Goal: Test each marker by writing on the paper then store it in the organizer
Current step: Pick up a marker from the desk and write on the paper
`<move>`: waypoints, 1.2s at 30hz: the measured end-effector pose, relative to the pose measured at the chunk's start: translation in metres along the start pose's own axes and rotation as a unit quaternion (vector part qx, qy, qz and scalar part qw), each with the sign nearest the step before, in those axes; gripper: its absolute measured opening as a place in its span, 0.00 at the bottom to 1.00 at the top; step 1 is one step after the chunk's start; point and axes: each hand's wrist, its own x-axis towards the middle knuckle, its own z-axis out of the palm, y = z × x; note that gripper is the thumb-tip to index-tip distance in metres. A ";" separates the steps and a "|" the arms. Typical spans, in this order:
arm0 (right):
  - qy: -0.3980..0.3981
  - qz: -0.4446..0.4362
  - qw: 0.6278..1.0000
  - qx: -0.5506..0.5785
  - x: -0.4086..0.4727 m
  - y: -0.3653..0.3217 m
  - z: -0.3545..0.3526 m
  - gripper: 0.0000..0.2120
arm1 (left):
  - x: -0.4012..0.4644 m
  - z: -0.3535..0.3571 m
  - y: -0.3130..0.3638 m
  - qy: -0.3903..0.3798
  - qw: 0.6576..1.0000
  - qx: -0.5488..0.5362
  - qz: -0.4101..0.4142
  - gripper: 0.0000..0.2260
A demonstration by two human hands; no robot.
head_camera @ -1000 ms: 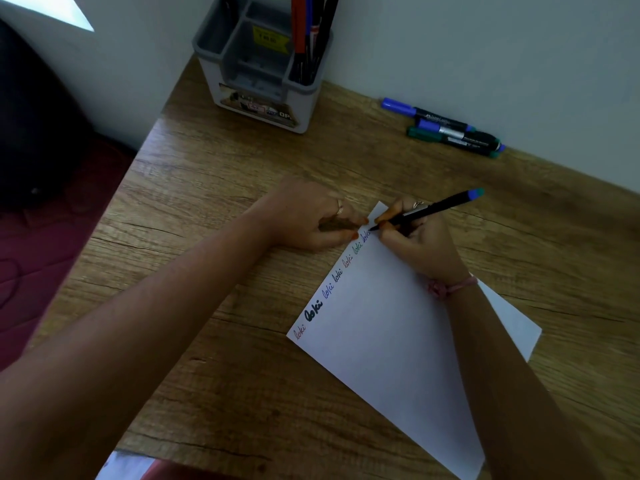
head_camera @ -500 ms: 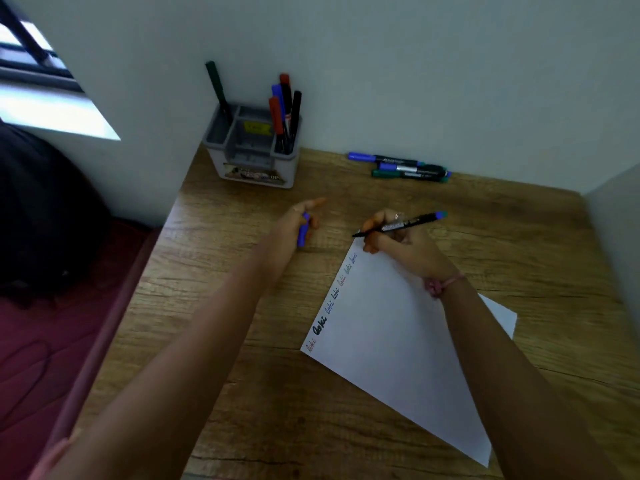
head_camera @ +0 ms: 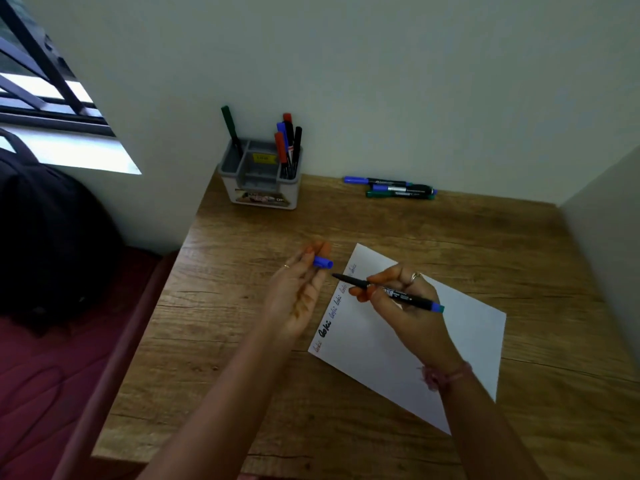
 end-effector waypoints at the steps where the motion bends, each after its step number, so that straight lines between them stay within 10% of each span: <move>1: 0.001 -0.006 1.000 0.000 -0.001 -0.001 0.000 0.05 | -0.002 0.002 0.000 -0.001 1.000 -0.006 0.000 0.08; 21: 0.061 -0.048 0.991 -0.108 0.008 0.001 0.014 0.04 | -0.017 0.012 -0.008 -0.010 0.998 0.051 0.032 0.11; 36: 0.157 0.103 0.975 0.119 0.027 0.002 0.053 0.04 | -0.012 0.012 0.003 0.002 0.993 0.040 0.109 0.11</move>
